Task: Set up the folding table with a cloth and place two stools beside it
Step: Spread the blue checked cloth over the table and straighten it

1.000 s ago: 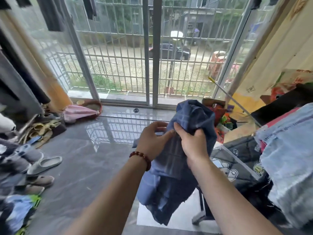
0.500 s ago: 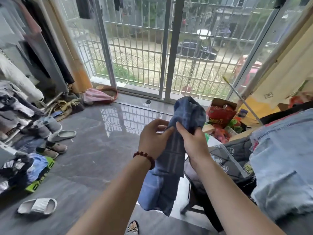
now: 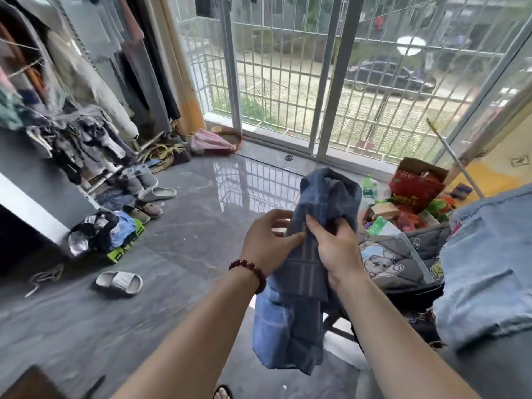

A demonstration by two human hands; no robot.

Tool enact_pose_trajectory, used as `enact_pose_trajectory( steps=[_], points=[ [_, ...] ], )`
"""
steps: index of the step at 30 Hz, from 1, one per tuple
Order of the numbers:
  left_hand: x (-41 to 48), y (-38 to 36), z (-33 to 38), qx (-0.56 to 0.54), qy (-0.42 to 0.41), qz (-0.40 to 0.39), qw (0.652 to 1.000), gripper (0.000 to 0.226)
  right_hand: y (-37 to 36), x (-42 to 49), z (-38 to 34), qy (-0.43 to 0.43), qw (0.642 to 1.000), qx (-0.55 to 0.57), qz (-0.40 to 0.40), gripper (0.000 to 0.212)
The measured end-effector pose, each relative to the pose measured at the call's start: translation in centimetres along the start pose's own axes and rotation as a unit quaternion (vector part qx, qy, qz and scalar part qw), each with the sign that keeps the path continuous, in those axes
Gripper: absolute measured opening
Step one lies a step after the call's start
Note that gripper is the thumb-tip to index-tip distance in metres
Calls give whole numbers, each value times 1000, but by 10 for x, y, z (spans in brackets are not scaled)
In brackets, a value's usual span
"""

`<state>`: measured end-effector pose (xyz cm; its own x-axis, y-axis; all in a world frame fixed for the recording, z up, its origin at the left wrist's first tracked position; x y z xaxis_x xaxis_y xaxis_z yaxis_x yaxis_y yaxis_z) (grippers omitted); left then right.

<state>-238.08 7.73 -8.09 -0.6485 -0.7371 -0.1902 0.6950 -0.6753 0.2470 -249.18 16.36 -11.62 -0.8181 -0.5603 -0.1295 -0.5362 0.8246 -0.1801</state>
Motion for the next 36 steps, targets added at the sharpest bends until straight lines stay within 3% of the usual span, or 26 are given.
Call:
enact_pose_trajectory(
  steps=[17, 27, 36],
  points=[
    [-102, 95, -53, 24, 14, -35, 999, 48, -75, -115, 34, 16, 999, -39, 17, 17],
    [-177, 167, -96, 0, 9, -49, 999, 39, -129, -216, 63, 9, 999, -40, 7, 29],
    [-228, 181, -109, 36, -19, -32, 999, 29, -118, -282, 66, 11, 998, -51, 40, 17]
  ],
)
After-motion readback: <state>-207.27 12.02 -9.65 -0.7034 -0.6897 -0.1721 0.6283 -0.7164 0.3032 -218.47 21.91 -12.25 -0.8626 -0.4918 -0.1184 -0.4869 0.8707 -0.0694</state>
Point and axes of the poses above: each hand's wrist, its own x-axis towards the middle knuckle, its own y-axis out of the back of the hand, z = x × y, the point moved 7 cm from there along x, towards the middle knuckle, and after that the axes turned 5 degrees about y, right-handed, at the moved point
